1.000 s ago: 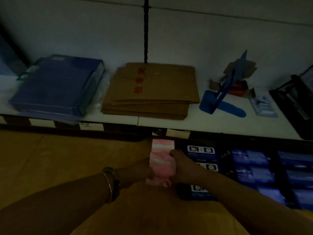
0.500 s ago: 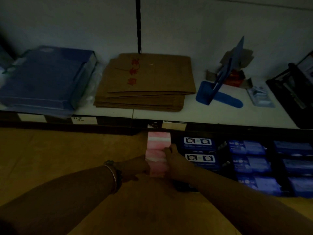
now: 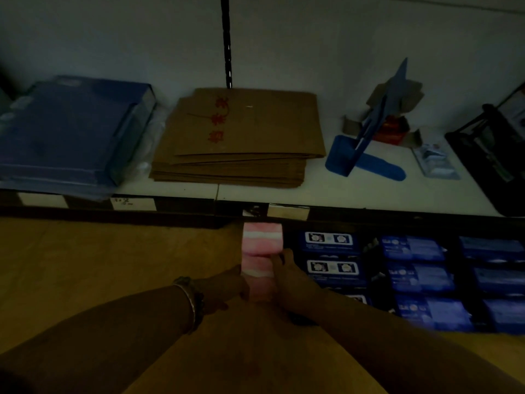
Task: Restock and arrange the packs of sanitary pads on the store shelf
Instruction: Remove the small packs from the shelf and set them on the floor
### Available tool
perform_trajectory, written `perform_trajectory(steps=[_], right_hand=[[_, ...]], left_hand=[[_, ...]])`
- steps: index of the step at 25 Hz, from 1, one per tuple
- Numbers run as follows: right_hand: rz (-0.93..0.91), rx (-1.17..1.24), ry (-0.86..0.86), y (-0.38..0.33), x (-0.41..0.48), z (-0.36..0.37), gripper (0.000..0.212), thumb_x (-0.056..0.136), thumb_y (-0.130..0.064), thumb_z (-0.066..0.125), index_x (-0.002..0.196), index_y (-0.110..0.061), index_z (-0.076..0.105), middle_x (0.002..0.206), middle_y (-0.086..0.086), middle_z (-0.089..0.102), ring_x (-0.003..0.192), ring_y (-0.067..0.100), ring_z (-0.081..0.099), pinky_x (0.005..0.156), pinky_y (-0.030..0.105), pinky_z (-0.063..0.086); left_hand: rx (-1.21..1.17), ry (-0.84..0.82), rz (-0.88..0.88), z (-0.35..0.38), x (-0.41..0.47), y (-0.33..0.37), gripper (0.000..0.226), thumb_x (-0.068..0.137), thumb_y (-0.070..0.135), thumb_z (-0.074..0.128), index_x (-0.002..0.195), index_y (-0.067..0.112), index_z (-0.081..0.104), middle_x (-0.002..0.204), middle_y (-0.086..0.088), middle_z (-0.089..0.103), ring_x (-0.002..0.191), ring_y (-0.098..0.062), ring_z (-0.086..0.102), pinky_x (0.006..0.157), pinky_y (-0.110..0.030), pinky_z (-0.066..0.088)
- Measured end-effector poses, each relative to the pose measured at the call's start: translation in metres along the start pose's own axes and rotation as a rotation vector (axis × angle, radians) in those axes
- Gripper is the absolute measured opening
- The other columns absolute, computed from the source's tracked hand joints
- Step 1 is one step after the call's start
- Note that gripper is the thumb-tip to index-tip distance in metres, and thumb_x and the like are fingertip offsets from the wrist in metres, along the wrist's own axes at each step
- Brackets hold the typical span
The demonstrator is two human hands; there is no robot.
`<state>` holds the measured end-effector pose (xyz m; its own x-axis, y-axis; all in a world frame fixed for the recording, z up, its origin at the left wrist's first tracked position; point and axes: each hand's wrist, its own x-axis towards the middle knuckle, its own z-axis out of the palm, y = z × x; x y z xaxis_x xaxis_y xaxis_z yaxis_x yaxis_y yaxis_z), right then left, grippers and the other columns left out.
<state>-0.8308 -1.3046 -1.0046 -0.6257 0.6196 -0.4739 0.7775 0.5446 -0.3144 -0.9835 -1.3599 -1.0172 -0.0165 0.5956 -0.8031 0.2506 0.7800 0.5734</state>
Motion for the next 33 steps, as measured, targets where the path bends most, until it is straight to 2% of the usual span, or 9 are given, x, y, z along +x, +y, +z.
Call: perform_trajectory(steps=[8, 12, 15, 17, 19, 24, 27, 30, 33], right_hand=[[-0.028, 0.081, -0.035, 0.001, -0.003, -0.010, 0.081, 0.089, -0.027, 0.060, 0.147, -0.011, 0.007, 0.150, 0.014, 0.011, 0.133, 0.029, 0.031, 0.110, 0.035, 0.030], [0.043, 0.202, 0.046, 0.005, -0.001, -0.017, 0.056, 0.092, -0.032, 0.055, 0.138, -0.011, 0.032, 0.138, 0.012, 0.028, 0.116, 0.026, 0.048, 0.092, 0.031, 0.043], [0.082, 0.240, 0.151, 0.008, 0.006, -0.028, 0.033, 0.096, -0.024, 0.048, 0.121, -0.003, 0.051, 0.127, 0.016, 0.040, 0.105, 0.027, 0.052, 0.086, 0.027, 0.041], [0.093, 0.288, 0.219, 0.010, 0.013, -0.038, 0.028, 0.094, -0.020, 0.051, 0.114, -0.002, 0.057, 0.123, 0.016, 0.045, 0.106, 0.028, 0.052, 0.083, 0.024, 0.038], [0.092, 0.414, 0.300, 0.010, 0.016, -0.049, 0.023, 0.093, -0.013, 0.052, 0.109, -0.001, 0.062, 0.118, 0.017, 0.053, 0.107, 0.028, 0.054, 0.083, 0.024, 0.038], [0.243, 1.028, 0.508, 0.000, -0.014, -0.074, 0.015, 0.093, -0.006, 0.050, 0.089, -0.011, 0.063, 0.086, 0.004, 0.062, 0.078, 0.018, 0.062, 0.081, 0.038, 0.053], [0.293, 1.206, 0.683, -0.023, -0.050, -0.096, 0.026, 0.093, -0.005, 0.050, 0.078, -0.025, 0.059, 0.078, 0.002, 0.062, 0.077, 0.022, 0.063, 0.074, 0.034, 0.054], [0.265, 1.379, 0.768, -0.045, -0.085, -0.137, 0.024, 0.093, -0.004, 0.050, 0.079, -0.021, 0.060, 0.070, 0.000, 0.061, 0.062, 0.011, 0.060, 0.059, 0.018, 0.050], [0.390, 1.472, 0.764, -0.064, -0.138, -0.161, 0.025, 0.094, -0.006, 0.049, 0.079, -0.021, 0.060, 0.070, -0.002, 0.063, 0.063, 0.009, 0.060, 0.057, 0.017, 0.049]], left_hand=[[0.014, 0.001, -0.017, 0.003, -0.012, 0.010, 0.065, 0.084, -0.001, 0.049, 0.141, 0.023, 0.030, 0.134, -0.007, 0.040, 0.104, -0.021, 0.045, 0.073, -0.028, 0.043], [-0.064, 0.057, 0.007, 0.005, -0.021, 0.020, 0.034, 0.089, 0.001, 0.049, 0.117, 0.019, 0.042, 0.115, -0.007, 0.051, 0.106, -0.025, 0.048, 0.079, -0.030, 0.042], [-0.118, 0.129, 0.013, 0.005, -0.025, 0.029, 0.031, 0.088, 0.000, 0.051, 0.108, 0.021, 0.039, 0.094, -0.004, 0.051, 0.086, -0.019, 0.048, 0.065, -0.023, 0.041], [-0.085, 0.211, 0.079, 0.003, -0.024, 0.030, 0.033, 0.087, -0.004, 0.052, 0.114, 0.014, 0.045, 0.100, -0.009, 0.056, 0.085, -0.020, 0.052, 0.058, -0.017, 0.046], [-0.009, 0.357, 0.233, -0.002, -0.016, 0.028, 0.038, 0.087, -0.007, 0.053, 0.124, 0.000, 0.048, 0.117, -0.018, 0.056, 0.103, -0.027, 0.055, 0.075, -0.021, 0.052], [-0.083, 0.490, 0.392, 0.011, -0.053, 0.052, 0.029, 0.090, -0.004, 0.047, 0.117, 0.004, 0.054, 0.119, -0.008, 0.054, 0.102, -0.021, 0.057, 0.084, -0.032, 0.052], [-0.087, 0.471, 0.432, 0.029, -0.097, 0.064, 0.032, 0.090, -0.008, 0.044, 0.113, 0.011, 0.054, 0.113, 0.003, 0.052, 0.089, -0.010, 0.058, 0.074, -0.015, 0.048], [-0.271, 0.431, 0.427, 0.033, -0.142, 0.090, 0.028, 0.091, -0.006, 0.043, 0.106, 0.015, 0.054, 0.109, 0.002, 0.055, 0.086, -0.010, 0.059, 0.071, -0.015, 0.050], [-0.407, 0.443, 0.393, 0.032, -0.199, 0.114, 0.024, 0.093, -0.003, 0.042, 0.100, 0.015, 0.055, 0.100, 0.001, 0.059, 0.073, -0.002, 0.061, 0.066, -0.012, 0.050]])
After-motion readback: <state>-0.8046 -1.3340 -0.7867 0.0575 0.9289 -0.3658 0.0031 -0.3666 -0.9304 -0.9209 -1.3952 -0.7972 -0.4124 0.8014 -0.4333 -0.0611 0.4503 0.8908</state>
